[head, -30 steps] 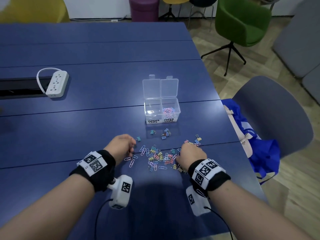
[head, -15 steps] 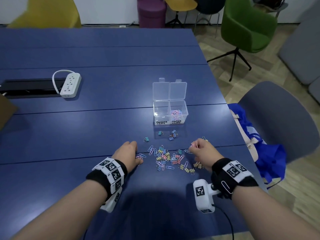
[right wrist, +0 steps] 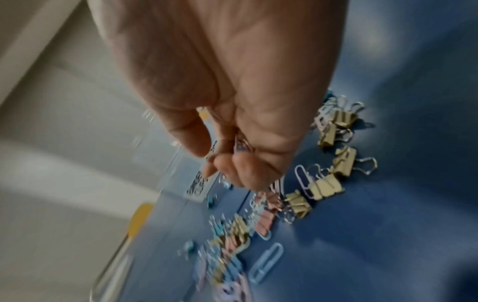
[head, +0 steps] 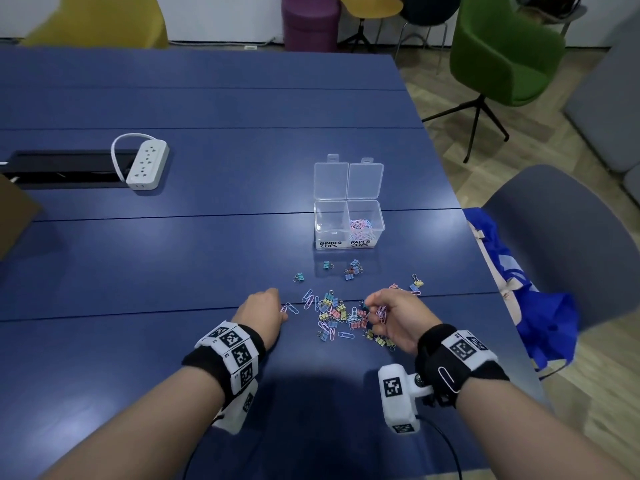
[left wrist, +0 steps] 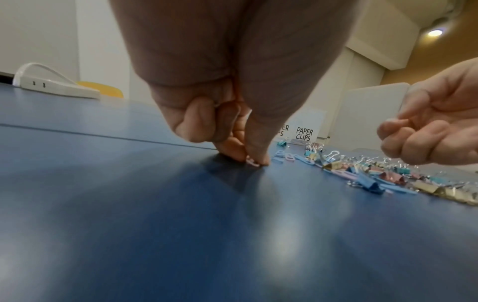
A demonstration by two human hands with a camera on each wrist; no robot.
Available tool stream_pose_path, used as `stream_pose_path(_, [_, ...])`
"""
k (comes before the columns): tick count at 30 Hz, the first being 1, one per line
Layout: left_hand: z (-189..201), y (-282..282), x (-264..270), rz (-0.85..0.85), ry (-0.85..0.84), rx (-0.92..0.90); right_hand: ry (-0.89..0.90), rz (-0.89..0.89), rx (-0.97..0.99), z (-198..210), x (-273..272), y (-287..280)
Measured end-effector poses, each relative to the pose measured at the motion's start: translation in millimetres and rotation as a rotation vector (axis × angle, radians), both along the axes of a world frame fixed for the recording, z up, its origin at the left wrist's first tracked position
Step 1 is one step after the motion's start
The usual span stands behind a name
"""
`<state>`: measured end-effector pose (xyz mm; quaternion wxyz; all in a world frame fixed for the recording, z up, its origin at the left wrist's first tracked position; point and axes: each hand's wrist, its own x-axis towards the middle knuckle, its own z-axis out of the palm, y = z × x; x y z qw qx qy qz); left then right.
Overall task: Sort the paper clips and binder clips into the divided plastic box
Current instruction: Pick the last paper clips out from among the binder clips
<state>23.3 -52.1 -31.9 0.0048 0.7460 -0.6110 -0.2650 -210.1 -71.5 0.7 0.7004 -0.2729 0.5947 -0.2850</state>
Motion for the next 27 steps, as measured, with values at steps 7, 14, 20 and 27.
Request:
stream_pose_path(7, [-1.0,-3.0,-6.6,-0.124,-0.072,0.076,0.985,0.905,-0.368,-2.5,26.0,6.7])
stream_pose_path(14, [5.4,-6.0,8.5,-0.185,0.098,-0.013,1.271,1.016,-0.513,-5.9,47.2,22.5])
stream_pose_path(20, [9.6,-16.0,9.0,-0.313,0.108,-0.019,1.206,0.861,-0.452,-8.8,43.8,25.7])
stream_pose_path(27, [3.5,-30.8,1.8,-0.353,0.014,0.079,1.152,0.788,-0.419,-9.5,55.4,26.6])
